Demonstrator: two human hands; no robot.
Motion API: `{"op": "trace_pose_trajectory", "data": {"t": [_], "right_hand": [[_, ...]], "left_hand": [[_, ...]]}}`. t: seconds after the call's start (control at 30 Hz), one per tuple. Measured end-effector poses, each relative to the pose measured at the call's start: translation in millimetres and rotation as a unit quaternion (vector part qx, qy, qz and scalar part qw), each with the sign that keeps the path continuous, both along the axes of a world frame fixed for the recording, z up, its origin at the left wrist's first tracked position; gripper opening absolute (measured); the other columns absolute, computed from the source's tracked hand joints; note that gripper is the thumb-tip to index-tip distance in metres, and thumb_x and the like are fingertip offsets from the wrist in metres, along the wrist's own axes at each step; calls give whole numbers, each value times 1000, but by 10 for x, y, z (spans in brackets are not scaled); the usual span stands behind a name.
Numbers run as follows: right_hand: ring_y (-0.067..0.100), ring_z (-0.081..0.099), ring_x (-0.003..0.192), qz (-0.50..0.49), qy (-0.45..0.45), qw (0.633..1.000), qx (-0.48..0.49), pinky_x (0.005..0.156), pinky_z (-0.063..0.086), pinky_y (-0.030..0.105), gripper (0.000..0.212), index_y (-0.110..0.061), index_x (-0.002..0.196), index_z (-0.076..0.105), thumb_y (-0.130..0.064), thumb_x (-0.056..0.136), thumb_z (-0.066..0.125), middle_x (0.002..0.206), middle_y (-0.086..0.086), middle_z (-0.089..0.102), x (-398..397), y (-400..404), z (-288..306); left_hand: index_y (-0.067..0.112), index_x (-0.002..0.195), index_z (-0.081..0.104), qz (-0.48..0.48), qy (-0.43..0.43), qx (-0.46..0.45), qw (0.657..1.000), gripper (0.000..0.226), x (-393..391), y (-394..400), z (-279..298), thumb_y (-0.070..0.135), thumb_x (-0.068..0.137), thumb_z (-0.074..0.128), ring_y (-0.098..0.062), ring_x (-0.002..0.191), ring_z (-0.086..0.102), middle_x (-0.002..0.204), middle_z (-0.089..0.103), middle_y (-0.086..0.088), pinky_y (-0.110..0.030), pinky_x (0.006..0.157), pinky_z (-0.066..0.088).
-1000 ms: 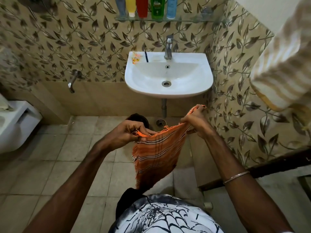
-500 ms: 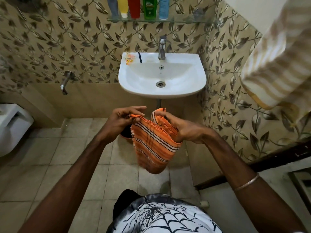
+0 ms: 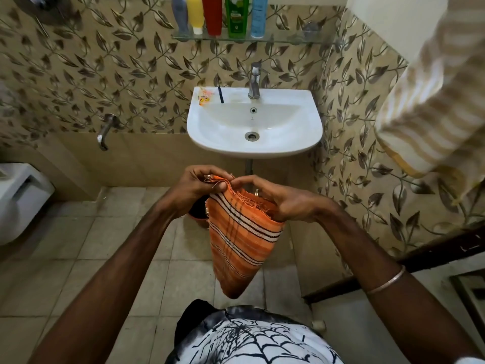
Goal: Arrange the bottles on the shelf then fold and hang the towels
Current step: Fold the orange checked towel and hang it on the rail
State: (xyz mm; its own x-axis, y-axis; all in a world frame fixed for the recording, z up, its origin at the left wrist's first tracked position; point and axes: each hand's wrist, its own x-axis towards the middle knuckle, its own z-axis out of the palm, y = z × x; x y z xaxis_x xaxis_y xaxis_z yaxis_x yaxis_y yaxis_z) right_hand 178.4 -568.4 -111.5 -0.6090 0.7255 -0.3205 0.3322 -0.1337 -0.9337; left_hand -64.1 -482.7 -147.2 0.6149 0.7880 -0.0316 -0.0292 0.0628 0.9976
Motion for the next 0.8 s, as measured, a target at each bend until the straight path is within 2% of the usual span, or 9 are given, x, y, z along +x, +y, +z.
{"op": "trace_pose_trajectory", "data": {"t": [0.07, 0.13, 0.23, 0.3, 0.4, 0.47, 0.57, 0.67, 0.8], "right_hand": [[39, 64, 103, -22, 11, 1000, 8, 70, 60, 46, 90, -30, 145, 32, 25, 78, 54, 136, 30, 46, 21, 8, -4], [27, 65, 94, -67, 22, 997, 29, 61, 56, 29, 78, -23, 138, 38, 26, 79, 54, 131, 31, 50, 71, 11, 0], [20, 68, 94, -128, 31, 990, 48, 72, 57, 37, 61, -19, 130, 48, 22, 85, 54, 122, 19, 60, 189, 23, 6], [24, 69, 107, -146, 58, 987, 20, 91, 56, 49, 54, -21, 136, 48, 1, 90, 66, 127, 18, 65, 289, 36, -57], [27, 58, 130, -152, 103, 983, -31, 106, 50, 47, 90, -28, 148, 42, -43, 71, 87, 144, 9, 58, 395, -7, -216], [22, 56, 132, -158, 86, 983, -25, 106, 50, 43, 100, -26, 150, 39, -33, 66, 92, 144, 4, 57, 359, -17, -306], [19, 66, 120, -206, 17, 976, 61, 103, 53, 46, 62, -11, 135, 58, -5, 78, 82, 128, 4, 70, 221, 67, -372], [27, 70, 110, -260, 14, 959, 113, 95, 57, 50, 33, -4, 118, 70, -5, 85, 75, 117, 12, 74, 110, 166, -343], [7, 72, 97, -263, 42, 955, 132, 79, 57, 24, 25, -12, 111, 71, 0, 90, 68, 105, 0, 74, -27, 272, -205]], "left_hand": [[16, 92, 78, 12, 8, 9, 1000, 22, -18, -10, 7, 1, 76, 74, -19, 87, 72, 94, 77, -7, -28, 74, 58], [16, 100, 75, 32, 11, 8, 999, 29, -49, -34, 15, 2, 74, 75, -19, 86, 72, 94, 76, -5, -29, 73, 59], [19, 118, 69, 50, 19, 12, 998, 46, -83, -89, 42, 4, 75, 76, -14, 84, 72, 94, 72, -1, -25, 69, 58], [17, 123, 66, 61, 14, 22, 998, 49, -81, -126, 69, 0, 78, 74, -11, 81, 71, 94, 68, -1, -22, 66, 57], [11, 124, 63, 83, -19, 25, 996, 48, -58, -166, 136, -7, 80, 70, -8, 75, 70, 87, 66, 1, -19, 59, 54], [9, 123, 61, 97, -32, 28, 994, 45, -57, -175, 197, -8, 81, 68, -7, 72, 69, 80, 69, 6, -18, 56, 53], [10, 119, 63, 109, -43, 31, 993, 45, -86, -148, 271, -2, 77, 72, -9, 75, 70, 79, 71, 6, -20, 59, 56], [11, 117, 65, 121, -76, 4, 990, 46, -147, -108, 342, 3, 72, 74, -13, 81, 71, 87, 73, 2, -24, 67, 58], [13, 117, 67, 116, -118, -18, 986, 57, -287, -24, 417, 15, 63, 86, -18, 91, 71, 100, 73, -4, -26, 74, 59]]}}
